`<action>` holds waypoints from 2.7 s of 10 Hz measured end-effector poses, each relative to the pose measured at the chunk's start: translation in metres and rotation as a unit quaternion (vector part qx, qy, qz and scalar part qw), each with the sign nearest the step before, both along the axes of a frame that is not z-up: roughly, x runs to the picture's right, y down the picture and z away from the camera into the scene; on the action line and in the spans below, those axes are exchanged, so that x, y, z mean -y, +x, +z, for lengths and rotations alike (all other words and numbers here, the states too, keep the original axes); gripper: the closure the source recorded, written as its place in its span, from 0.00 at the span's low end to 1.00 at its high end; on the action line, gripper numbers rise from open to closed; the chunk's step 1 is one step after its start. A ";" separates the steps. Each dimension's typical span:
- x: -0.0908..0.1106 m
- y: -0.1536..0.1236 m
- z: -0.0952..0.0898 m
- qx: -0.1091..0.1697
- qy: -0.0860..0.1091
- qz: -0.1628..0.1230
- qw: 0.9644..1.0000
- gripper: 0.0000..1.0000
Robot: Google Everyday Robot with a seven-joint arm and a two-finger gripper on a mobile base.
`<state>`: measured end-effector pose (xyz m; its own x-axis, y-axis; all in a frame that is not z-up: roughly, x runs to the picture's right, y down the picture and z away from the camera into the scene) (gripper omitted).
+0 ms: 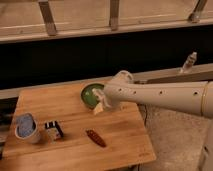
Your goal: Knock the eraser over
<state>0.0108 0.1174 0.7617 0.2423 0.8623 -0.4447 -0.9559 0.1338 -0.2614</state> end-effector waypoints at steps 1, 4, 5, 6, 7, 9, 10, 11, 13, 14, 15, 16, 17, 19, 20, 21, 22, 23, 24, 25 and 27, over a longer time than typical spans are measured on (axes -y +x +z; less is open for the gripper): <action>0.000 0.000 0.000 0.000 0.000 0.000 1.000 0.20; 0.000 0.000 0.000 0.000 0.000 0.000 1.000 0.20; 0.001 0.000 -0.001 0.000 0.001 0.000 1.000 0.20; 0.001 0.000 -0.001 0.000 0.001 0.000 1.000 0.20; 0.001 0.000 -0.001 0.000 0.001 0.000 1.000 0.20; 0.001 0.000 -0.001 0.000 0.001 0.000 1.000 0.20; 0.001 0.000 -0.001 0.000 0.001 0.000 1.000 0.20; 0.001 0.000 -0.001 0.000 0.001 0.000 1.000 0.20; 0.001 0.000 -0.001 0.000 0.001 0.000 1.000 0.20; 0.001 0.000 -0.001 0.000 0.001 0.000 1.000 0.20; 0.001 0.000 -0.001 0.000 0.001 0.000 1.000 0.20; 0.001 0.000 -0.001 0.000 0.001 0.000 1.000 0.20; 0.001 0.000 0.000 0.000 0.001 0.000 1.000 0.20; 0.001 0.000 -0.001 0.000 0.001 0.000 1.000 0.20; 0.001 0.000 0.000 0.000 0.001 0.000 1.000 0.20; 0.001 0.000 0.000 0.000 0.001 -0.001 1.000 0.20; 0.003 -0.002 0.000 0.009 0.005 0.000 1.000 0.20; 0.008 -0.008 -0.002 0.027 0.008 0.000 1.000 0.20; 0.013 -0.019 -0.004 0.046 0.009 0.000 0.999 0.20; 0.016 -0.039 -0.007 0.072 0.008 -0.005 0.997 0.20; 0.019 -0.085 -0.018 0.118 0.005 -0.021 0.993 0.20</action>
<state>-0.0745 0.0981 0.7440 0.3746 0.8529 -0.3637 -0.8621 0.1759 -0.4753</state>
